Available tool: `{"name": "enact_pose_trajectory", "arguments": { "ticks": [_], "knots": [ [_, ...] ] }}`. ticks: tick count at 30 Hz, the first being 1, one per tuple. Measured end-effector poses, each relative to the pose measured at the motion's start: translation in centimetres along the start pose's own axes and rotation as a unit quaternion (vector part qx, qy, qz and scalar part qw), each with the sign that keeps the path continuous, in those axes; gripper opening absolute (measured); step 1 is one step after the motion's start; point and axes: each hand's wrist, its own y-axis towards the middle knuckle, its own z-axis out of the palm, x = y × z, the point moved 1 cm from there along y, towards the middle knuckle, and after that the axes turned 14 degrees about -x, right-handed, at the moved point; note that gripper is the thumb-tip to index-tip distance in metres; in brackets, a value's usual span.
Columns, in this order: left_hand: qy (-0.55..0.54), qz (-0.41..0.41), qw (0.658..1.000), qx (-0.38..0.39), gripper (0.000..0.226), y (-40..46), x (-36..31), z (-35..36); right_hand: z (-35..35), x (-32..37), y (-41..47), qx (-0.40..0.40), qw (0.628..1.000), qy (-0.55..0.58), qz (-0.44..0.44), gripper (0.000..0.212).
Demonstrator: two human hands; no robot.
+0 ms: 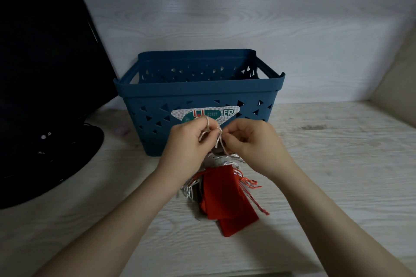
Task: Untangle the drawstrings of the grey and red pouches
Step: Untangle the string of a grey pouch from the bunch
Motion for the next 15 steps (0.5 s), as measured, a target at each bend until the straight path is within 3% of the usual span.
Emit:
{"name": "enact_pose_trajectory", "arguments": {
  "ticks": [7,12,15],
  "knots": [
    [0.023,0.059,0.998,-0.015,0.004,-0.13,-0.11,-0.03,-0.14,0.58,-0.33,-0.019,0.999,0.031,-0.003,0.02],
    [0.023,0.099,0.994,-0.038,0.004,-0.3,-0.02,-0.21,0.0,0.8,-0.16,0.02,0.957,0.238,0.162,0.013],
    [0.049,0.109,0.992,-0.049,0.003,-0.41,0.25,-0.21,0.01,0.91,-0.3,0.045,0.952,0.253,0.165,0.014]
  ]
}}
